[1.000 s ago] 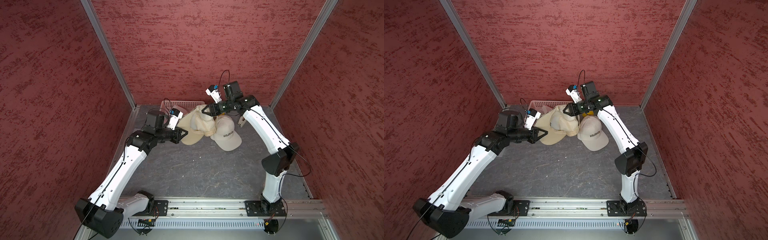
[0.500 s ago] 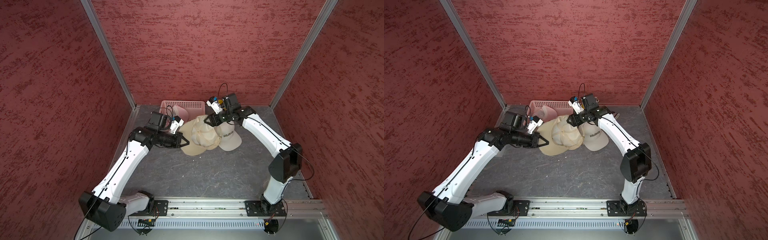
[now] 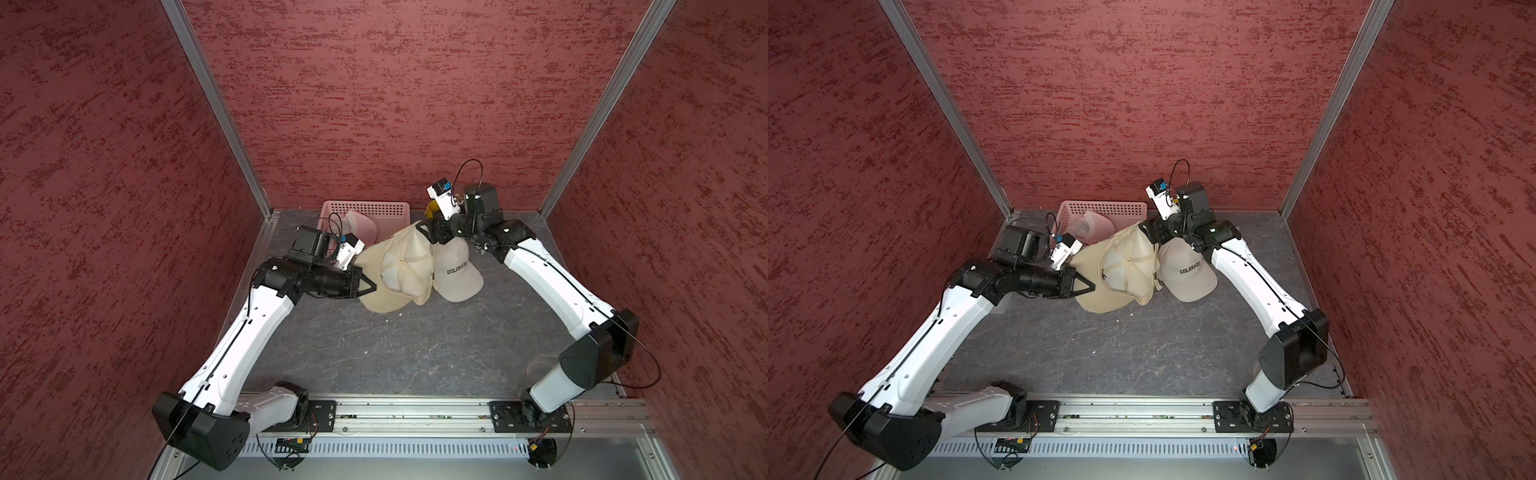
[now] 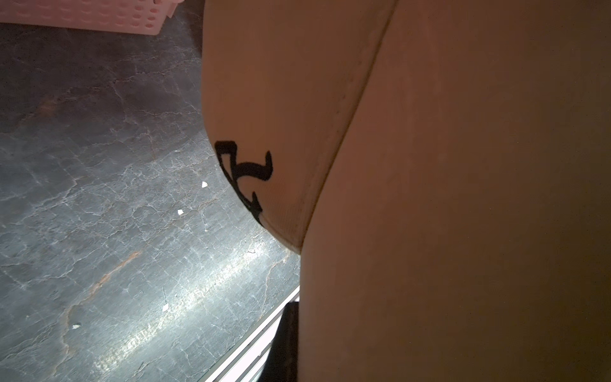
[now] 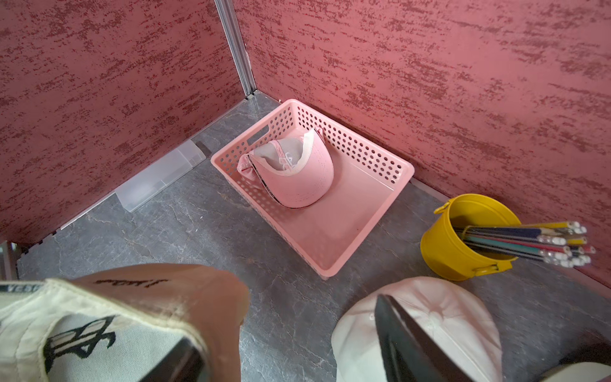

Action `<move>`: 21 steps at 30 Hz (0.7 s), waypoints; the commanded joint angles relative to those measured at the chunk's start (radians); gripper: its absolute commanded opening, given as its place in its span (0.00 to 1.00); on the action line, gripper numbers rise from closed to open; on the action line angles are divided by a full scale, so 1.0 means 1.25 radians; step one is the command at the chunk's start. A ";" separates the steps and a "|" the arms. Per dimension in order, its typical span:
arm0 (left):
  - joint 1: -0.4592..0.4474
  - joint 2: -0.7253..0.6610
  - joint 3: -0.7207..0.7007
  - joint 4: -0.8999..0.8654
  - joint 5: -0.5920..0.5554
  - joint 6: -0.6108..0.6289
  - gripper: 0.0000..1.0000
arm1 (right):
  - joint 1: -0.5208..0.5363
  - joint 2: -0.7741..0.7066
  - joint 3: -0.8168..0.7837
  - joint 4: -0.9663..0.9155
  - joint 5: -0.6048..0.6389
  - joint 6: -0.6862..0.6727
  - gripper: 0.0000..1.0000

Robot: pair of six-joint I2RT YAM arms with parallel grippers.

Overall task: Turn the baseball cap inside out
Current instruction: Turn over the baseball cap.

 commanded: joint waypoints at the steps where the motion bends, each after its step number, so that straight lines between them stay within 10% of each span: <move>1: 0.005 -0.018 0.027 0.013 -0.036 -0.024 0.00 | -0.007 -0.022 -0.024 0.013 0.013 -0.016 0.72; 21: -0.021 -0.016 0.069 -0.090 -0.107 -0.038 0.00 | -0.022 -0.013 -0.081 -0.010 0.047 -0.008 0.81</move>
